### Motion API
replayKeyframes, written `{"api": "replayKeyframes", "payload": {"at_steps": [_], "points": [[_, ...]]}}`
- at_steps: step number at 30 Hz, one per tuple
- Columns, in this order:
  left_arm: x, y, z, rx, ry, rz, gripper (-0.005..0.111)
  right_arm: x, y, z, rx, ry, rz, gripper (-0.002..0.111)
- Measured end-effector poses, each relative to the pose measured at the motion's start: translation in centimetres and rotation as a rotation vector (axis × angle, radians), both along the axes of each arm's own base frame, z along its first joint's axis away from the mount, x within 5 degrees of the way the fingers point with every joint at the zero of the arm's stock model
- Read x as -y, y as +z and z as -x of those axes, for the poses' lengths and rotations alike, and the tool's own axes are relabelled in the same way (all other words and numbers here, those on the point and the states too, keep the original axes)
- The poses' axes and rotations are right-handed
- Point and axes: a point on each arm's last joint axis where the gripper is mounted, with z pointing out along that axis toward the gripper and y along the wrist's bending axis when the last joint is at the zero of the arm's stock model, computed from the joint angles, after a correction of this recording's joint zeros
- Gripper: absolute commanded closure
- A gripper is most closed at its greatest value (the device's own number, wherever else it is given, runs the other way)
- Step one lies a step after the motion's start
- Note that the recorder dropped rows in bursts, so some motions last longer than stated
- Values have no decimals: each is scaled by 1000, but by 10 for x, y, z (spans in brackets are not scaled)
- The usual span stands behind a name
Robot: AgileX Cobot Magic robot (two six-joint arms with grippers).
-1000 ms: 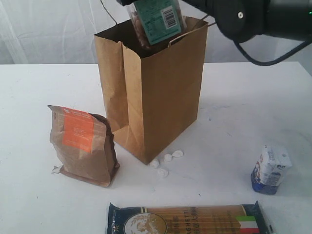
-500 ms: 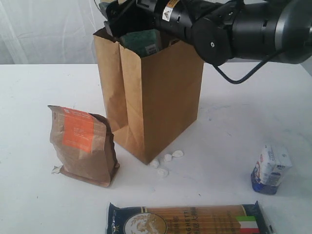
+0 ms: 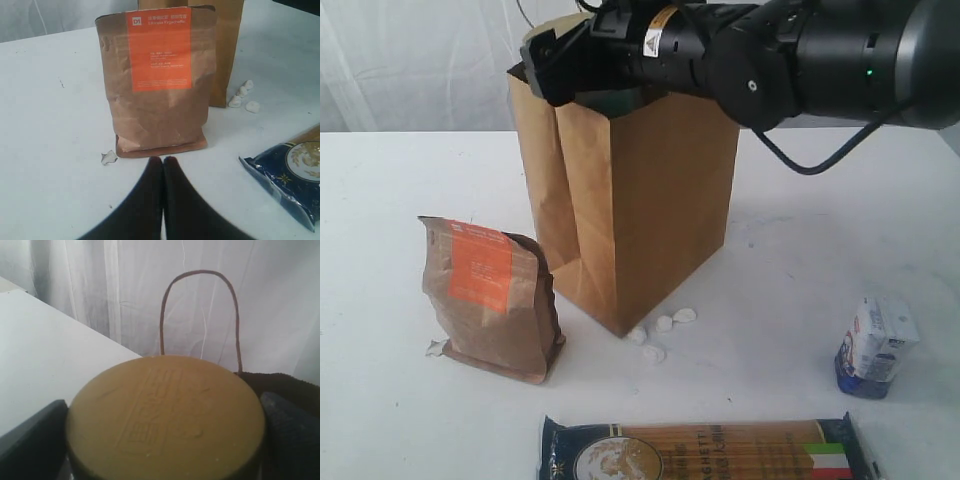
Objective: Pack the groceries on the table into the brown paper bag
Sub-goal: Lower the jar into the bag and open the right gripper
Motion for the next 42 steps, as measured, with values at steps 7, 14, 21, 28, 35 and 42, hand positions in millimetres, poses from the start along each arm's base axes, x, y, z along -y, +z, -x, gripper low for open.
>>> {"api": "replayKeyframes", "payload": {"at_steps": [7,14,21,28,35,42], "points": [[0,0,0,0,0,0,107,4,6,4,-31,-14,-13,26],[0,0,0,0,0,0,107,6,-1,4,-78,-22,53,13],[0,0,0,0,0,0,107,3,2,6,-60,-12,45,13],[0,0,0,0,0,0,107,-1,2,9,-69,-2,33,13],[0,0,0,0,0,0,107,5,19,17,-43,-3,13,13],[0,0,0,0,0,0,107,16,40,30,-41,-12,13,13]]}}
